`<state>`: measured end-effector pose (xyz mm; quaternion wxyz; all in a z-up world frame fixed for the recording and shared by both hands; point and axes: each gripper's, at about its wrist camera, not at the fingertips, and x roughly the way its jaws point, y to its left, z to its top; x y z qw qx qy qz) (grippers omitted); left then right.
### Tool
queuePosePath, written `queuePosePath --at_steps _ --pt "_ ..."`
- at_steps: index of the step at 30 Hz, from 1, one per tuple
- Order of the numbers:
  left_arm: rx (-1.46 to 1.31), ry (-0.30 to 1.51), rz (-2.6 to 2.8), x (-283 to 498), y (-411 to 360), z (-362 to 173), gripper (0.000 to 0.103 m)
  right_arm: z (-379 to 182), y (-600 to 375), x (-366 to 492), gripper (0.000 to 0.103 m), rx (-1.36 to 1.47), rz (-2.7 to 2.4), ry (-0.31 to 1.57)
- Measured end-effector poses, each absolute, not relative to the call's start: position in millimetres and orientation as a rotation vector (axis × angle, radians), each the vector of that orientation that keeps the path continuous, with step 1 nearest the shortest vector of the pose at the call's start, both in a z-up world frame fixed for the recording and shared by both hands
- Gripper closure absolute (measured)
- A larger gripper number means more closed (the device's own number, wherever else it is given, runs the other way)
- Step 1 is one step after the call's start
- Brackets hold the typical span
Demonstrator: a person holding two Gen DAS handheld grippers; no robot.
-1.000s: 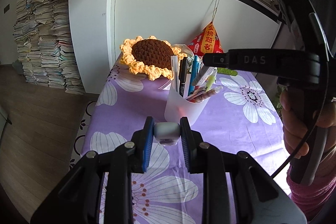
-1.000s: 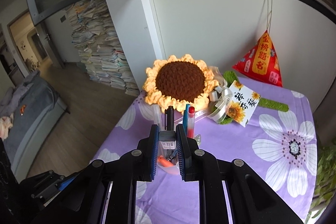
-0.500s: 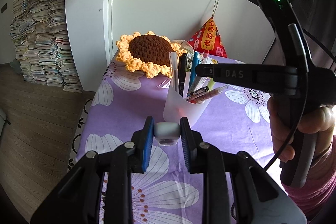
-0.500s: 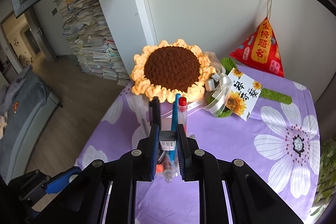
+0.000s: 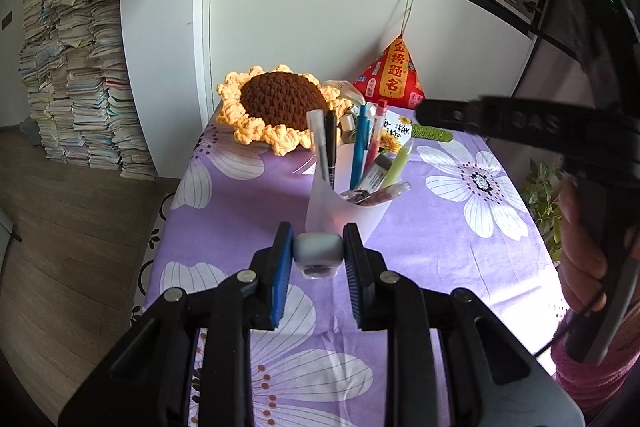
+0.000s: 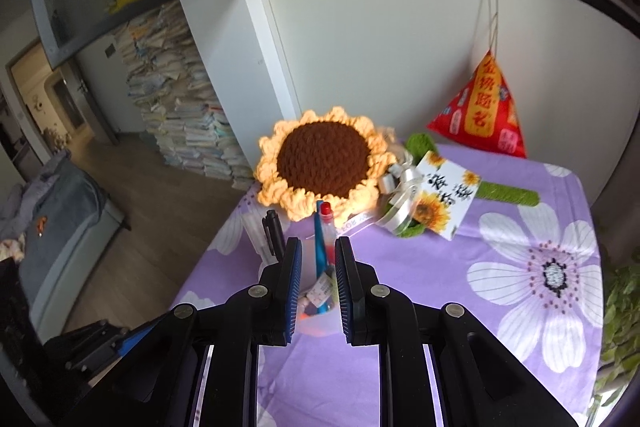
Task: Organize stationery
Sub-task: 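Lower the correction tape into the cup and open the left gripper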
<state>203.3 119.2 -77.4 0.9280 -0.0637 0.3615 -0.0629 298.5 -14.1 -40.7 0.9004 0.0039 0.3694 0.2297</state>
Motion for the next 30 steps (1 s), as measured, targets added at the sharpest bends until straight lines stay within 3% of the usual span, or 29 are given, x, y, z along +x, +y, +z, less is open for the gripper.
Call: queuePosePath --at_steps 17,30 --pt "-0.098 0.642 -0.145 258 103 -25 0.080 -73 -119 239 0.085 0.067 0.310 0.791" --pt "-0.032 0.724 -0.123 294 79 -49 0.080 -84 -182 228 0.085 0.153 0.189 0.819"
